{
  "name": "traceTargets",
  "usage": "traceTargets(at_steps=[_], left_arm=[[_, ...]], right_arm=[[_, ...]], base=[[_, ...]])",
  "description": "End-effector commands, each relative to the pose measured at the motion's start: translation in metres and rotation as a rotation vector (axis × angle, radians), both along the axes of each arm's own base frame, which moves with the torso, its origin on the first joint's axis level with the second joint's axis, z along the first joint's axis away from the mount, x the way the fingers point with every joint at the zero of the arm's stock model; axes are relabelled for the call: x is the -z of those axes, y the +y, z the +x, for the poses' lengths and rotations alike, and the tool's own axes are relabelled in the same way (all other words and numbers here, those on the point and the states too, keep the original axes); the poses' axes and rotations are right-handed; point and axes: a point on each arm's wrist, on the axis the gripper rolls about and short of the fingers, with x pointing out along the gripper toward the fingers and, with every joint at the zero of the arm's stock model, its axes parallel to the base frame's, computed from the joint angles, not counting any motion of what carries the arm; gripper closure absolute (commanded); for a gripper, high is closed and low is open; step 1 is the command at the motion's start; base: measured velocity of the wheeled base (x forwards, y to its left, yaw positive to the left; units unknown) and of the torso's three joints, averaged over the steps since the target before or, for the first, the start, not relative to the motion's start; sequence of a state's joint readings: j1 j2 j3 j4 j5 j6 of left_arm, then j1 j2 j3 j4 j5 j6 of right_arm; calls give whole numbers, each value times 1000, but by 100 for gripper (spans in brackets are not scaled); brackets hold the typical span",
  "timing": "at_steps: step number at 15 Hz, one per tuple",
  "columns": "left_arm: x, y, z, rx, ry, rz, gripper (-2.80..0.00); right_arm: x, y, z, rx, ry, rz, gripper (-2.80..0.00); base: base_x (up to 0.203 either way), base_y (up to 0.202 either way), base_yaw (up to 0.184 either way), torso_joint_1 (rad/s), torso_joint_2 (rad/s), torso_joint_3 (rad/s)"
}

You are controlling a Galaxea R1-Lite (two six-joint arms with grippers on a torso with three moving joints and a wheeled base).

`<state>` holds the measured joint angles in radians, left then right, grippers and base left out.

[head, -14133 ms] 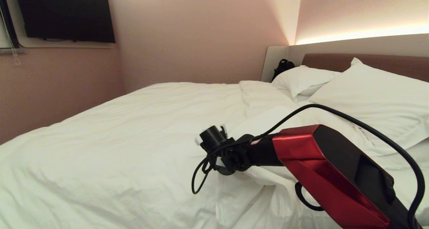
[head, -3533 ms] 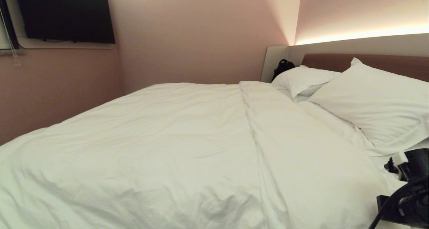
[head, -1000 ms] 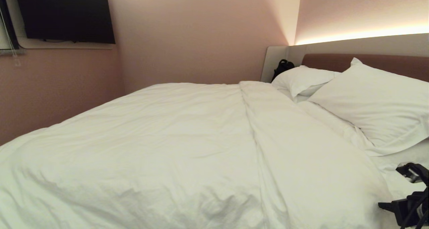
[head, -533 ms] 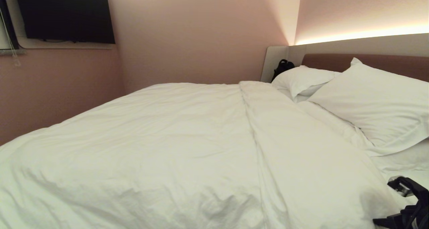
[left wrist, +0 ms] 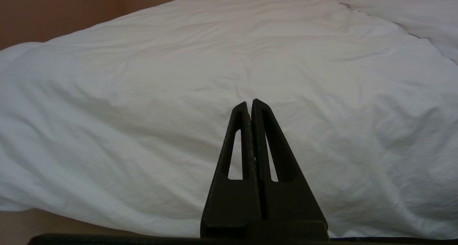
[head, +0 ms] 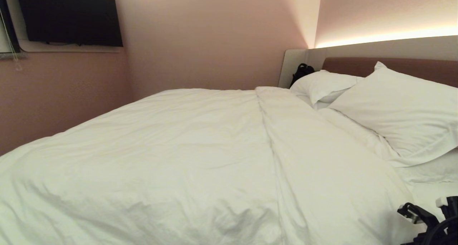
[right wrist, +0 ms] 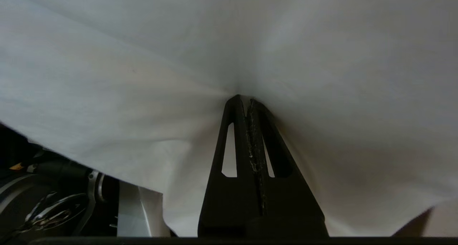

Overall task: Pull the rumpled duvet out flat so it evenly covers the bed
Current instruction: Flatten the corners of the folded blanket

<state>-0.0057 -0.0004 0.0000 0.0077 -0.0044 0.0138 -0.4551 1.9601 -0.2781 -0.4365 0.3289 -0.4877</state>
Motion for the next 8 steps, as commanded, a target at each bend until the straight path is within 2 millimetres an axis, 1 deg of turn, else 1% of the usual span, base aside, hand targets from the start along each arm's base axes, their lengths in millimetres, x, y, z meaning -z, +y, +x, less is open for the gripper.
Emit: traceTargets(at_steps=[1,5,8], left_arm=[[0,0,0,1,0,0,0],[0,0,0,1,0,0,0],[0,0,0,1,0,0,0]], right_arm=[[12,-8,16,0,-101,-60,0],[25,-10,19,9,-73,-73,0],[30,-10,19,-8,-52,-88,0]], base=[[0,0,0,0,0,0],[0,0,0,0,0,0],[0,0,0,0,0,0]])
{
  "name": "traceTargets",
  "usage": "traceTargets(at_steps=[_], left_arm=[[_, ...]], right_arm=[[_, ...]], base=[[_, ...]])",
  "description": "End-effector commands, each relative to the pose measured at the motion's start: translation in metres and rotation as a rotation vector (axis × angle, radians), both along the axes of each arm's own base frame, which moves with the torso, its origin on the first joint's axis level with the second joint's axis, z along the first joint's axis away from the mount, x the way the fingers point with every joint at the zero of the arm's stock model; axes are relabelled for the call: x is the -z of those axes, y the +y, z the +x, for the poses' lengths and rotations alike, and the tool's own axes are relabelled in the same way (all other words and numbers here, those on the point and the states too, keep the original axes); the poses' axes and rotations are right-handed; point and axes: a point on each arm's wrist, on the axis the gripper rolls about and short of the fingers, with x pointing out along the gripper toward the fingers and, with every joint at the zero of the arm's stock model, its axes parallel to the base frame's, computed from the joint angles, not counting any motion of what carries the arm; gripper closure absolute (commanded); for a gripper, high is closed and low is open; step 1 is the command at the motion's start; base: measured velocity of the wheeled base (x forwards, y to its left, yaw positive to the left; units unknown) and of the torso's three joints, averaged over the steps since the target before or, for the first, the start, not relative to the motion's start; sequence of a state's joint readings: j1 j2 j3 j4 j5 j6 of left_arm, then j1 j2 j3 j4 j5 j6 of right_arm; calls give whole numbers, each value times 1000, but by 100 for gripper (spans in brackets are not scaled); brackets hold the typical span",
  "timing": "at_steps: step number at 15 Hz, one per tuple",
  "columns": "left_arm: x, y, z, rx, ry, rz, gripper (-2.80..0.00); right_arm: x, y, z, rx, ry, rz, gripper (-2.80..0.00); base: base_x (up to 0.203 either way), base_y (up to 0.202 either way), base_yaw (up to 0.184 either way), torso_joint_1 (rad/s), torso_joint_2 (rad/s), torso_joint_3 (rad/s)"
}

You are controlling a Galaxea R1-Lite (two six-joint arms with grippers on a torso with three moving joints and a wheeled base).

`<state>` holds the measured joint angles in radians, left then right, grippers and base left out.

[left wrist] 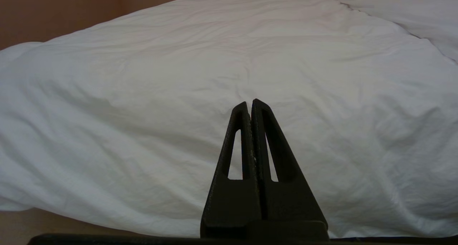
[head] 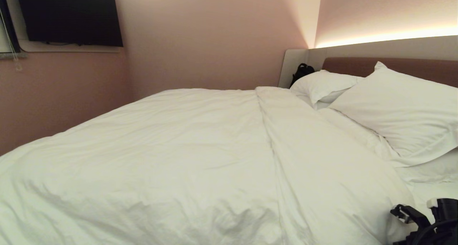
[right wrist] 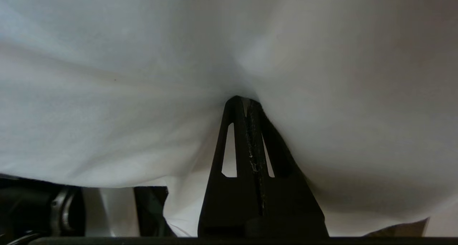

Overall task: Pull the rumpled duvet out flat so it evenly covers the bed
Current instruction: Flatten the corners of the folded blanket

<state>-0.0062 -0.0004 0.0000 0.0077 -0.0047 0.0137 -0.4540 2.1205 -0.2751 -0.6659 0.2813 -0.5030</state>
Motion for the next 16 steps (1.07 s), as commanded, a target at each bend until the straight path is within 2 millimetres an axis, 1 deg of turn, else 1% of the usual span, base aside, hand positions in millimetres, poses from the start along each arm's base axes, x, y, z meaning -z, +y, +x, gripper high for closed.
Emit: traceTargets(at_steps=[1,5,7,10,13,16], left_arm=[[0,0,0,0,0,0,0],[0,0,0,0,0,0,0],[0,0,0,0,0,0,0],[0,0,0,0,0,0,0],[0,0,0,0,0,0,0],[0,0,0,0,0,0,0]], right_arm=[[4,-1,2,-9,-10,-15,0],[6,-1,2,-9,2,-15,0],[10,-2,3,-4,18,-25,0],[14,-3,4,-4,3,-36,0],[17,-3,3,-16,34,-85,0],[18,-3,3,-31,41,-99,0]], base=[[0,0,0,0,0,0],[0,0,0,0,0,0],[0,0,0,0,0,0],[0,0,0,0,0,0],[0,0,0,0,0,0],[0,0,0,0,0,0]])
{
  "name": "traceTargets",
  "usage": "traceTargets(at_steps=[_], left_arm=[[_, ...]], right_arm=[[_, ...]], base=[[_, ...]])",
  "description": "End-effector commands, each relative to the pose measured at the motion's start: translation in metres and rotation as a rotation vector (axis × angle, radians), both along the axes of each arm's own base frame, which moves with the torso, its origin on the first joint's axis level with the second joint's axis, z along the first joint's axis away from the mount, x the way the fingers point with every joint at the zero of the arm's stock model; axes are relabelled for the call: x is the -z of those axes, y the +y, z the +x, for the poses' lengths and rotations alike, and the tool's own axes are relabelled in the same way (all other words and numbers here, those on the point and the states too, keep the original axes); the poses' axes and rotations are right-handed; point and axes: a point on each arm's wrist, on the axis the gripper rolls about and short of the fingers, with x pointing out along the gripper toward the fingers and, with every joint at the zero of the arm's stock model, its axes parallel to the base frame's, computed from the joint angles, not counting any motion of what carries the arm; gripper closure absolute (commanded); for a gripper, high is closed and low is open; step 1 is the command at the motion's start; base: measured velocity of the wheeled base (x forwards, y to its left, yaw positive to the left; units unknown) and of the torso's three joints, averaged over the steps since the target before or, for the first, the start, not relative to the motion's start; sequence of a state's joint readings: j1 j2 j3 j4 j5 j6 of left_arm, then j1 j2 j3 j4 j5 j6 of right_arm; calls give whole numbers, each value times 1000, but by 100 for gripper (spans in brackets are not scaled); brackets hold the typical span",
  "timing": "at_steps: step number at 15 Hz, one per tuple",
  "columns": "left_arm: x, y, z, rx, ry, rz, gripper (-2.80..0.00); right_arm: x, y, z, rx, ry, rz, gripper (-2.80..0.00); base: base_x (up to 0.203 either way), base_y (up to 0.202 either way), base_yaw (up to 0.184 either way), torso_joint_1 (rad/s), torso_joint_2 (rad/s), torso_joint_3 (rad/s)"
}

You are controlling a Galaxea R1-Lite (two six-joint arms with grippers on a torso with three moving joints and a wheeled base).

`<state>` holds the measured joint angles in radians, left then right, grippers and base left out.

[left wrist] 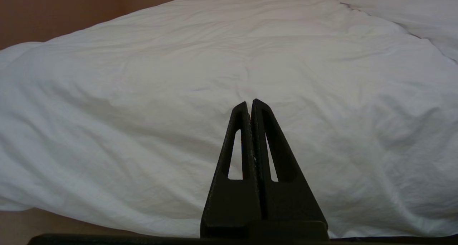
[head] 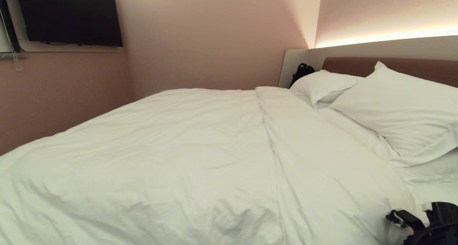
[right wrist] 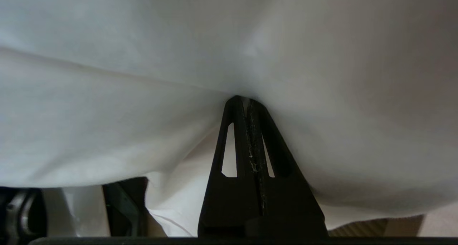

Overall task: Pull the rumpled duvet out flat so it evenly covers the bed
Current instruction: Flatten the corners of the folded blanket

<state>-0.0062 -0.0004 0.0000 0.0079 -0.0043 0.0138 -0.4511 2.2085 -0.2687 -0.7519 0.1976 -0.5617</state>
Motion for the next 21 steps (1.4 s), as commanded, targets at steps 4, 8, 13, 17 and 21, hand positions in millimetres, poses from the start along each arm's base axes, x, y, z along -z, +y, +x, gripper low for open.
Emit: traceTargets(at_steps=[4,8,13,17,21], left_arm=[[0,0,0,0,0,0,0],[0,0,0,0,0,0,0],[0,0,0,0,0,0,0],[0,0,0,0,0,0,0],[0,0,0,0,0,0,0]], right_arm=[[3,2,0,-6,30,-43,0],[-7,10,-16,-11,-12,-48,0],[-47,24,-36,-40,-218,-139,0],[-62,21,-13,20,-344,-126,0],[-61,41,-3,-9,-325,-48,0]], base=[[0,0,0,0,0,0],[0,0,0,0,0,0],[0,0,0,0,0,0],[0,0,0,0,0,0],[0,0,0,0,0,0]])
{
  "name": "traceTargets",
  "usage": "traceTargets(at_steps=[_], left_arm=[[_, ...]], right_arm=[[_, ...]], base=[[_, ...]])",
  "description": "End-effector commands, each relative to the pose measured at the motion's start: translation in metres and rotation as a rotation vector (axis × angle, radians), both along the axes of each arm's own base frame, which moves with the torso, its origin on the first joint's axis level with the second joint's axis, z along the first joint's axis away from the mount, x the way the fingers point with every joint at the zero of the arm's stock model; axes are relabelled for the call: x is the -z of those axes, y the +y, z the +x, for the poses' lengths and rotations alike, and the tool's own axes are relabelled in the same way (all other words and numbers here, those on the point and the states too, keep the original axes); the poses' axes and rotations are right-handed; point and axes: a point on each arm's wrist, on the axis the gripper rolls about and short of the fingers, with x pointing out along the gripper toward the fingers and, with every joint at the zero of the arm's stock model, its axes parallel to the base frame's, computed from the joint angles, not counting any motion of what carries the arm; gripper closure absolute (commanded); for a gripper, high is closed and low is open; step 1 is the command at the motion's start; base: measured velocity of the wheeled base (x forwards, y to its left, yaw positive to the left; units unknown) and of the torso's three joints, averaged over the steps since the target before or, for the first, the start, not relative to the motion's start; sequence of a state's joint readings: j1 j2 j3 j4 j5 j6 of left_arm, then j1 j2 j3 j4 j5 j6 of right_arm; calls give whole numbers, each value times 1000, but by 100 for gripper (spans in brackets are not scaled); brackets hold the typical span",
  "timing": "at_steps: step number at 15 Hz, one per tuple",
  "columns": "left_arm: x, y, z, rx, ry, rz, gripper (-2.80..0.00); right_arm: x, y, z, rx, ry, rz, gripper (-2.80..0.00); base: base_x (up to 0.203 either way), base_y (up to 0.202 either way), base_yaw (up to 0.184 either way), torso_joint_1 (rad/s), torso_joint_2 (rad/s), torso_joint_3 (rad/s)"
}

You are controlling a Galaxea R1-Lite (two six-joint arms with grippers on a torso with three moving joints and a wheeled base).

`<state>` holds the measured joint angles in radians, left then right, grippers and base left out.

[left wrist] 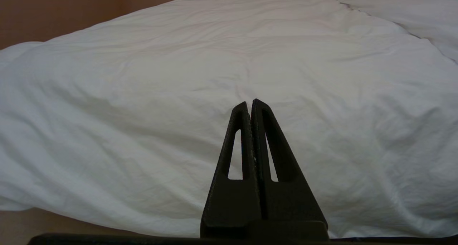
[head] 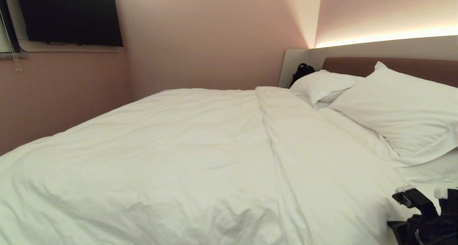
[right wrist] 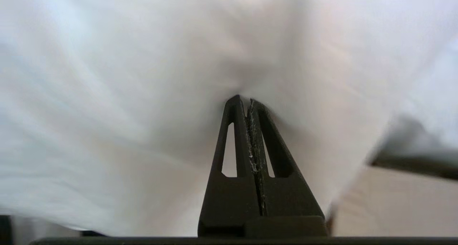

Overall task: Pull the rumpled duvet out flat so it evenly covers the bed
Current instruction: Flatten the corners of the folded blanket

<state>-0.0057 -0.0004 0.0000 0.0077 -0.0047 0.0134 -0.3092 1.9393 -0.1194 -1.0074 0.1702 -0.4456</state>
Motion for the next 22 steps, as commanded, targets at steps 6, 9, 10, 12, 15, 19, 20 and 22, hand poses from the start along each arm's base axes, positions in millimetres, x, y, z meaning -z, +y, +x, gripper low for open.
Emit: traceTargets(at_steps=[6,9,10,12,15,19,20,22], left_arm=[[0,0,0,0,0,0,0],[0,0,0,0,0,0,0],[0,0,0,0,0,0,0],[0,0,0,0,0,0,0],[0,0,0,0,0,0,0],[0,0,0,0,0,0,0],[0,0,0,0,0,0,0],[0,0,0,0,0,0,0]], right_arm=[[-14,32,4,34,43,172,0],[-28,33,1,96,133,235,0],[-33,35,-2,111,181,254,0],[-48,40,-11,126,242,278,0],[-68,50,-32,96,304,286,0],[-61,58,-42,76,447,266,0],[-55,58,-42,82,478,263,0],[-48,58,-39,92,520,256,0]], base=[[0,0,0,0,0,0],[0,0,0,0,0,0],[0,0,0,0,0,0],[0,0,0,0,0,0],[0,0,0,0,0,0],[0,0,0,0,0,0],[0,0,0,0,0,0],[0,0,0,0,0,0]])
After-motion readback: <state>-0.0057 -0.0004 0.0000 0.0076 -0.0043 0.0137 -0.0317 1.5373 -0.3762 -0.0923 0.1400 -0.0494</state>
